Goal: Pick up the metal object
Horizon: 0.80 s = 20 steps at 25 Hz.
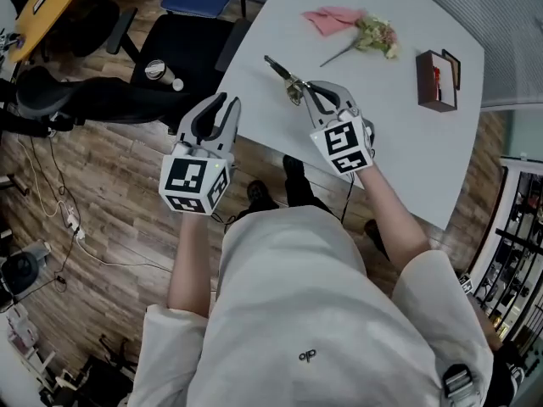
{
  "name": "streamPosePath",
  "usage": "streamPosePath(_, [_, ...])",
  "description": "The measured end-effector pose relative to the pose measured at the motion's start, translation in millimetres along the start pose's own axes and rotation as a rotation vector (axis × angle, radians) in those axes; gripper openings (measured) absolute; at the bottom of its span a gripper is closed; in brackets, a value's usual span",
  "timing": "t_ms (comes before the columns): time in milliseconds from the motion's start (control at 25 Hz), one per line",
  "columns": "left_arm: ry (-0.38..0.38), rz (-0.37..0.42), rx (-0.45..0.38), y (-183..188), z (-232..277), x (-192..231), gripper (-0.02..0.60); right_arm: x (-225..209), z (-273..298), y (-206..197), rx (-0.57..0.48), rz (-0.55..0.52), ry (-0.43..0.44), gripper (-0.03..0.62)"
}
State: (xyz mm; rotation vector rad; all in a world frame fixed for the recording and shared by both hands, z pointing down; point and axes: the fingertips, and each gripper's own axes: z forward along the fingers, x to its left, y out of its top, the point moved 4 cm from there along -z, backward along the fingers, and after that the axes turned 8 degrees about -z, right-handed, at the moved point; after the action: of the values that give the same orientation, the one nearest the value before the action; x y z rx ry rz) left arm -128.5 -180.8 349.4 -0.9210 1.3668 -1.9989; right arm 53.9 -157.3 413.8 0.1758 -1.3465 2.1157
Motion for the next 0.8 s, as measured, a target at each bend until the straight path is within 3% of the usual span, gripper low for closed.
streamPosePath(280, [-0.066, 0.010, 0.001, 0, -4, -6, 0.087, 0, -28, 13, -0.019, 0.164, -0.056, 0.012])
streamPosePath(800, [-0.152, 0.032, 0.003, -4, -16, -15, 0.086, 15, -68, 28, -0.058, 0.354, -0.142, 0.012])
